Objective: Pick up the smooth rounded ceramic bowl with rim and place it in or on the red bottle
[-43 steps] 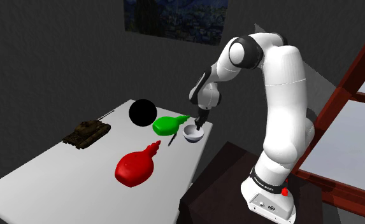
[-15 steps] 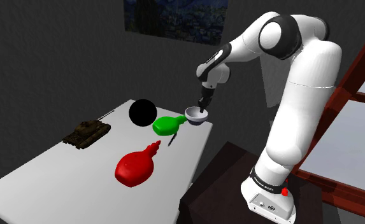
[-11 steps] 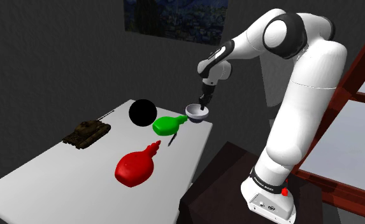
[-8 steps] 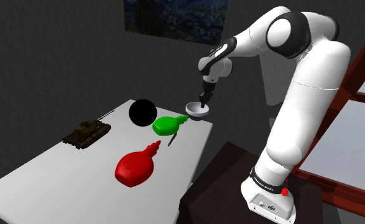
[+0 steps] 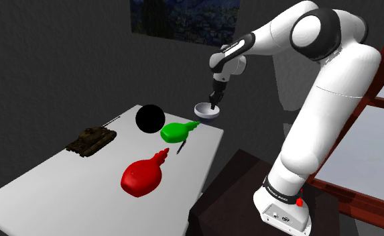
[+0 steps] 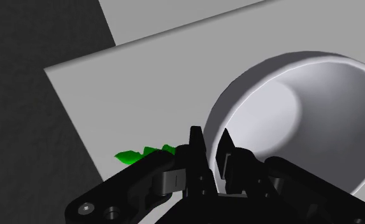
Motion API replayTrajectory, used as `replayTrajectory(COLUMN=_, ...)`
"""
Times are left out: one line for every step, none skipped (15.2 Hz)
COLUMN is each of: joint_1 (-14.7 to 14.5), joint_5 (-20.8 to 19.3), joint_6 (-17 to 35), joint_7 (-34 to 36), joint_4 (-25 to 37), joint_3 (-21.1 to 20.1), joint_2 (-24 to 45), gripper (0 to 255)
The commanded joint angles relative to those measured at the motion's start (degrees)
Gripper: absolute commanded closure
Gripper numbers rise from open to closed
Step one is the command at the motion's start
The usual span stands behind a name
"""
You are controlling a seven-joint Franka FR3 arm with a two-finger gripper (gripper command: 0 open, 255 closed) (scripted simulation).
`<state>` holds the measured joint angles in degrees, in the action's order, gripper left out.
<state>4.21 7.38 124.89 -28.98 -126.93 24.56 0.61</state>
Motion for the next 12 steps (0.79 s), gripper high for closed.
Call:
replayTrajectory(joint_1=-1.4, joint_5=-0.7, joint_6=0.0, joint_7=3.2, joint_4=-1.2, joint_3=-1.3, joint_2=-1.7, gripper=255)
replayTrajectory(joint_1=-2.1, joint_5=-1.0, joint_6=0.2, joint_7=4.8, joint_4=-1.9, joint_3=-2.1, joint_2=-2.4, gripper=255)
replayTrajectory(joint_1=-2.8, joint_5=-1.2, joint_6=0.4, joint_7=6.4, joint_4=-2.6, joint_3=-2.8, joint_2=-3.1, gripper=255)
replayTrajectory(joint_1=-3.4, joint_5=-1.4, joint_6=0.5, joint_7=8.0, joint_4=-3.2, joint_3=-3.6, joint_2=-3.8, gripper=255)
replayTrajectory(joint_1=-4.1, joint_5=-1.5, joint_6=0.7, joint_7=9.5, joint_4=-3.8, joint_3=-4.4, joint_2=-4.3, gripper=255)
replayTrajectory(joint_1=-4.8, joint_5=-1.6, joint_6=0.8, joint_7=11.1, joint_4=-4.3, joint_3=-5.2, joint_2=-4.9, gripper=255)
replayTrajectory(joint_1=-5.5, joint_5=-1.7, joint_6=1.0, joint_7=12.6, joint_4=-4.7, joint_3=-6.1, joint_2=-5.3, gripper=255)
replayTrajectory(joint_1=-6.1, joint_5=-1.7, joint_6=1.1, joint_7=14.1, joint_4=-5.0, joint_3=-6.9, joint_2=-5.7, gripper=255)
replayTrajectory(joint_1=-6.8, joint_5=-1.7, joint_6=1.2, joint_7=15.6, joint_4=-5.3, joint_3=-7.7, joint_2=-6.0, gripper=255)
replayTrajectory(joint_1=-7.5, joint_5=-1.6, joint_6=1.3, joint_7=17.1, joint_4=-5.5, joint_3=-8.5, joint_2=-6.3, gripper=255)
replayTrajectory(joint_1=-8.2, joint_5=-1.6, joint_6=1.4, joint_7=18.6, joint_4=-5.7, joint_3=-9.4, joint_2=-6.5, gripper=255)
replayTrajectory(joint_1=-8.9, joint_5=-1.5, joint_6=1.4, joint_7=20.1, joint_4=-5.8, joint_3=-10.2, joint_2=-6.7, gripper=255)
